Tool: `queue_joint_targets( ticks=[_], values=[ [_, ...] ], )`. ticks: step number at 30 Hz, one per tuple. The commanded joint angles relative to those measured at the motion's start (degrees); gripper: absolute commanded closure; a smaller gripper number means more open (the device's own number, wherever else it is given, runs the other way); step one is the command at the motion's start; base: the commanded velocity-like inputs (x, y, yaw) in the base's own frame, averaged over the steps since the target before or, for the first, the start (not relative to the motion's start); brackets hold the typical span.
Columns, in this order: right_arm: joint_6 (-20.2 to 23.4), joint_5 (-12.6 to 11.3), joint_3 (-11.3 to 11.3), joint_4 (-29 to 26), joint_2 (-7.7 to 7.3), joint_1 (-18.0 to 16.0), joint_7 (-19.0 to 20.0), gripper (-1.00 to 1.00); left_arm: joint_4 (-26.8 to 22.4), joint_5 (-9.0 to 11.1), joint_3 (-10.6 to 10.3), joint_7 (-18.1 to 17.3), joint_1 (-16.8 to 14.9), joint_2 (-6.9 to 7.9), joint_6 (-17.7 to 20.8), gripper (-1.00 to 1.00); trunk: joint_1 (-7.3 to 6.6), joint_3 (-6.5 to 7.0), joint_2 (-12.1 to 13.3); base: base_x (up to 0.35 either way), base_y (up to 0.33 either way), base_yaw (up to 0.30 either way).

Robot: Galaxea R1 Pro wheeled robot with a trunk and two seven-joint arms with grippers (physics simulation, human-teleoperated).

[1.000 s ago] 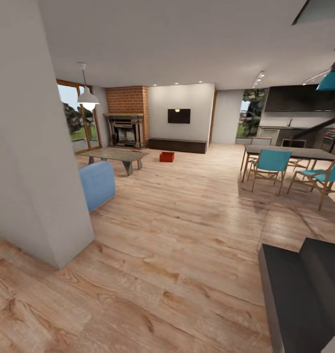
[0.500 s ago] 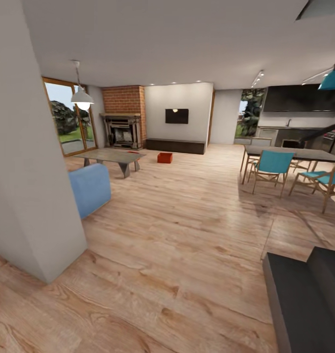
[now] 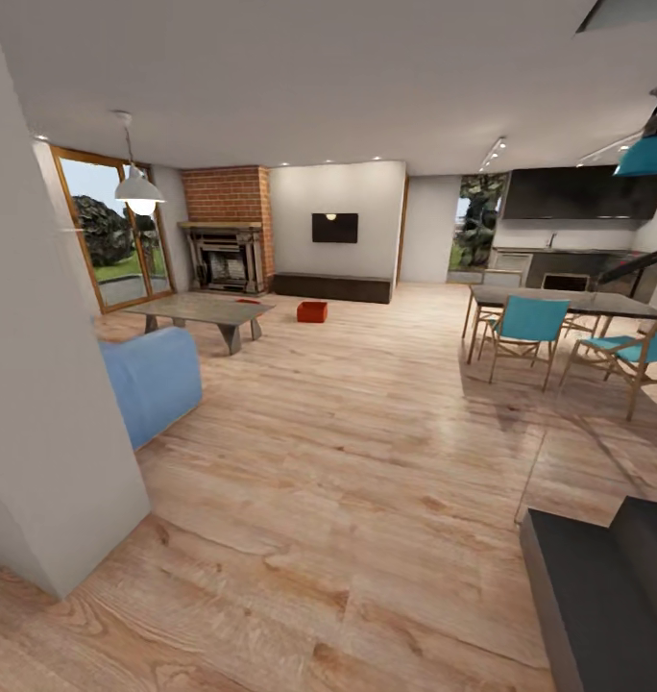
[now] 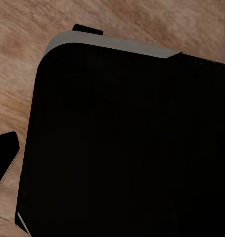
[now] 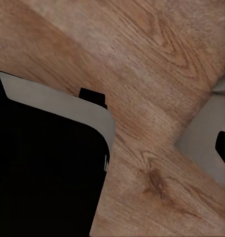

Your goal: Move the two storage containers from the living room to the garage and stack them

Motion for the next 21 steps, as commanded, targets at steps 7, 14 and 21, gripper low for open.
queue_joint_targets(
  ticks=[7, 14, 21],
  values=[
    [-0.2, 0.4, 0.1, 0.2, 0.06, -0.1, -0.3, -1.0, 0.0, 0.2, 0.1, 0.1, 0.0, -0.02, -0.1, -1.0, 0.03, -0.05, 0.0, 0.324, 0.071, 0.0],
    [-0.2, 0.4, 0.1, 0.2, 0.25, -0.1, -0.7, -1.0, 0.0, 0.2, 0.1, 0.0, 0.0, -0.02, -0.1, -1.0, 0.03, -0.05, 0.0, 0.324, 0.071, 0.0],
    [-0.2, 0.4, 0.1, 0.2, 0.13, -0.1, -0.7, -1.0, 0.0, 0.2, 0.1, 0.0, 0.0, -0.02, 0.0, -1.0, 0.03, -0.05, 0.0, 0.324, 0.071, 0.0]
  ],
)
